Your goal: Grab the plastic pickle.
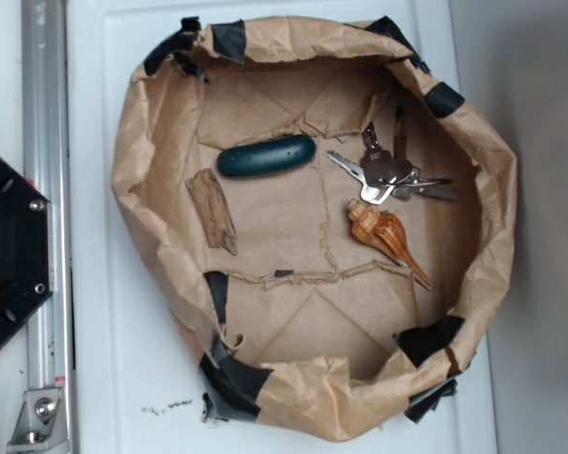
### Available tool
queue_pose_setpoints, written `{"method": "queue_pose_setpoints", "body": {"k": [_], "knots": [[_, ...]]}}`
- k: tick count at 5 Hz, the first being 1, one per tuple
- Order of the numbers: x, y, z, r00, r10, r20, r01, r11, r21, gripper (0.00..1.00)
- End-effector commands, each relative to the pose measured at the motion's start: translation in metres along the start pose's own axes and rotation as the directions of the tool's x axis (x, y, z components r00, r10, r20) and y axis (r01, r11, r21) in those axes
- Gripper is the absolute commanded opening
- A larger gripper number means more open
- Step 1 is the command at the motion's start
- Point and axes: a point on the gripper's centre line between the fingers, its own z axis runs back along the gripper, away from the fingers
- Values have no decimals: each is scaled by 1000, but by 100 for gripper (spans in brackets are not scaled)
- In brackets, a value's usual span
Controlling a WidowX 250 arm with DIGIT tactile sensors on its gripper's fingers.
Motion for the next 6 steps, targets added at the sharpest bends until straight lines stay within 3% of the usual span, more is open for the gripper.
{"method": "queue_pose_setpoints", "body": {"k": [1,2,3,4,5,6], "knots": [[0,0,0,1000,0,0,0,1000,0,100],[48,25,-35,994,-27,104,23,999,37,100],[91,42,-66,988,-16,151,14,1000,16,100],[117,60,-101,982,-9,186,9,1000,1,100],[109,73,-147,997,-18,78,14,999,46,100],[97,76,-193,998,-15,55,13,1000,26,100]]}}
